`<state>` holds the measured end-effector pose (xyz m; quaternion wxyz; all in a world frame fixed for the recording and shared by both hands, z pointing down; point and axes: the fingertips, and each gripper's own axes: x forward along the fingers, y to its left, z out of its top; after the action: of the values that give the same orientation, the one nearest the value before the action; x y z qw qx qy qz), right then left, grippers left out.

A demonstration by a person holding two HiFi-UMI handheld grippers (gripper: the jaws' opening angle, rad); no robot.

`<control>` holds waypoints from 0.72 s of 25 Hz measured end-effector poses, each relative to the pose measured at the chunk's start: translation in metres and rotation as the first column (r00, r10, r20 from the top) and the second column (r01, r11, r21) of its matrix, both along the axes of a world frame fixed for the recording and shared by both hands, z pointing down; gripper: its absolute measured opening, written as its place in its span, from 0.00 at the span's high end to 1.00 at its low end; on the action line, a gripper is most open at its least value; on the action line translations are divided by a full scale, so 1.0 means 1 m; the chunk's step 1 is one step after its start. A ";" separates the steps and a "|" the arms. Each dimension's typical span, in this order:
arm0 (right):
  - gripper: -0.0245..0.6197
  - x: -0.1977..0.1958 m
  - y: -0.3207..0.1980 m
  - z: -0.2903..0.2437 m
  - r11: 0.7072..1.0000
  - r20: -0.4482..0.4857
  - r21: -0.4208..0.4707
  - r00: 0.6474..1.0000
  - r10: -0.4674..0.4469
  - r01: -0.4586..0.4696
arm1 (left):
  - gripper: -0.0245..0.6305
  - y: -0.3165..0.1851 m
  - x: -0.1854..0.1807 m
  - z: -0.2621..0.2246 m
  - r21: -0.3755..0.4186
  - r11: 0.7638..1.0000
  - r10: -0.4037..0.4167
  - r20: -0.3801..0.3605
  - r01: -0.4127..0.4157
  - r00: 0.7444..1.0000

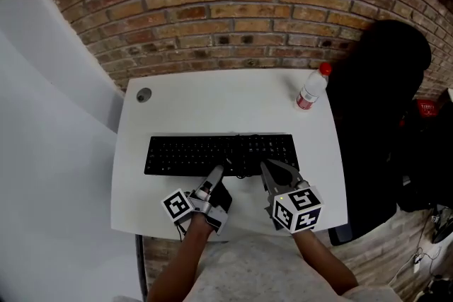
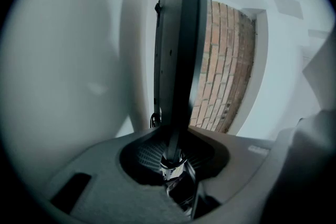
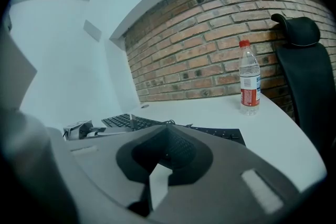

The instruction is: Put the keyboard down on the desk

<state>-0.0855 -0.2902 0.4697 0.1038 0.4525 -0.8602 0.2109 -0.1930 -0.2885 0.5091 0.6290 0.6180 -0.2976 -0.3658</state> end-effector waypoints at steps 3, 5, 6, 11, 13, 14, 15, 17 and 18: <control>0.95 0.003 -0.002 0.002 1.000 -0.005 -0.005 1.000 0.018 -0.018 | 0.83 -0.003 0.001 0.006 -0.017 1.000 0.008 -0.002 -0.008 1.000; 0.95 0.008 -0.002 0.004 0.999 -0.004 -0.008 0.999 0.036 -0.036 | 0.83 -0.004 0.002 0.010 -0.028 0.999 0.015 -0.005 -0.015 1.000; 0.95 0.010 -0.002 0.004 0.999 -0.002 -0.009 0.999 0.045 -0.045 | 0.83 -0.005 0.003 0.011 -0.034 0.999 0.016 -0.009 -0.016 1.000; 0.95 0.015 0.000 0.009 0.998 0.009 -0.021 0.998 0.067 -0.066 | 0.82 -0.006 0.002 0.013 -0.053 0.999 0.008 -0.017 -0.009 1.000; 0.95 0.018 0.001 0.010 0.997 0.009 -0.026 0.997 0.074 -0.074 | 0.82 -0.006 0.003 0.015 -0.064 0.998 0.008 -0.014 -0.009 1.000; 0.95 0.018 0.001 0.011 0.997 0.010 -0.028 0.997 0.078 -0.078 | 0.82 -0.006 0.004 0.015 -0.073 0.997 0.007 -0.013 -0.008 1.000; 0.95 0.018 0.001 0.011 0.996 0.012 -0.031 0.997 0.081 -0.081 | 0.83 -0.005 0.003 0.016 -0.085 0.996 0.005 -0.011 -0.006 1.000; 0.95 0.016 0.001 0.012 0.996 0.016 -0.036 0.996 0.082 -0.082 | 0.84 -0.005 0.001 0.019 -0.105 0.994 -0.004 -0.003 0.003 1.000; 0.95 0.015 0.001 0.012 0.996 0.016 -0.037 0.997 0.081 -0.080 | 0.84 -0.005 0.001 0.020 -0.111 0.994 -0.010 0.001 0.010 1.000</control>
<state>-0.0701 -0.2887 0.4819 0.0958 0.4830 -0.8382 0.2345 -0.1919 -0.2934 0.5290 0.6604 0.5809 -0.3206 -0.3515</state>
